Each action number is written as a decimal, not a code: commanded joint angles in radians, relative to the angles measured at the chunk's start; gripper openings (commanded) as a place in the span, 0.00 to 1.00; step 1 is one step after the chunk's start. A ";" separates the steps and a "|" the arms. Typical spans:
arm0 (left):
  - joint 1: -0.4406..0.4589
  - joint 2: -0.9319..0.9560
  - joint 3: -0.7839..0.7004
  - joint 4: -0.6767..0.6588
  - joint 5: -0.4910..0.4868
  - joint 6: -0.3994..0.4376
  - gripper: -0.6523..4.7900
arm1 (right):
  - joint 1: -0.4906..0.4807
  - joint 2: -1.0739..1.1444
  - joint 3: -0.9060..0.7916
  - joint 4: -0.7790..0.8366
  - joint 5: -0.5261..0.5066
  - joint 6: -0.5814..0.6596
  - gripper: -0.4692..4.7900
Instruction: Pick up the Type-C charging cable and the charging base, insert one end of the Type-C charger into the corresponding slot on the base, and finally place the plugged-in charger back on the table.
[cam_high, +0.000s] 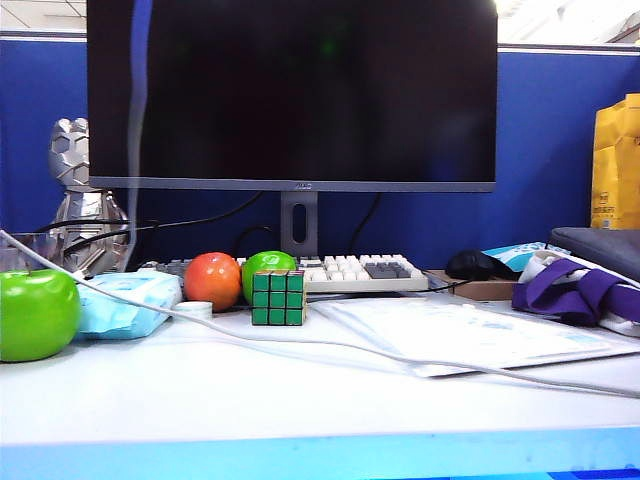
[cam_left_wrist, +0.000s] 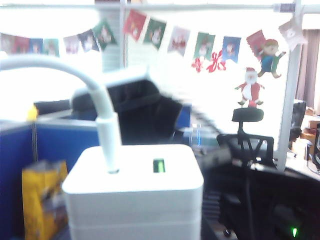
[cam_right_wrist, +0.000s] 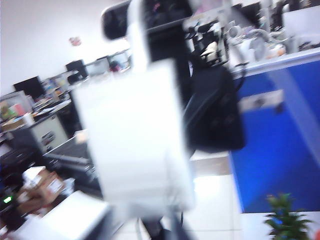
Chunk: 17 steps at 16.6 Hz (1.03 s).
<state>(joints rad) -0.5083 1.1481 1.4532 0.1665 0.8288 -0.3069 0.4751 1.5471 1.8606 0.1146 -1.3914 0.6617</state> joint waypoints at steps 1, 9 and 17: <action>0.002 -0.002 0.003 -0.001 0.002 0.008 0.11 | -0.014 -0.011 0.003 0.017 0.006 0.004 0.36; 0.002 0.001 0.003 -0.192 -0.022 0.085 0.11 | -0.105 -0.040 0.003 0.025 0.118 0.003 0.36; 0.001 0.011 0.003 -0.285 0.110 0.107 0.11 | -0.059 -0.041 0.003 0.024 0.118 0.003 0.36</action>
<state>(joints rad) -0.5076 1.1629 1.4494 -0.1390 0.9249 -0.2020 0.4133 1.5112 1.8606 0.1249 -1.2758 0.6636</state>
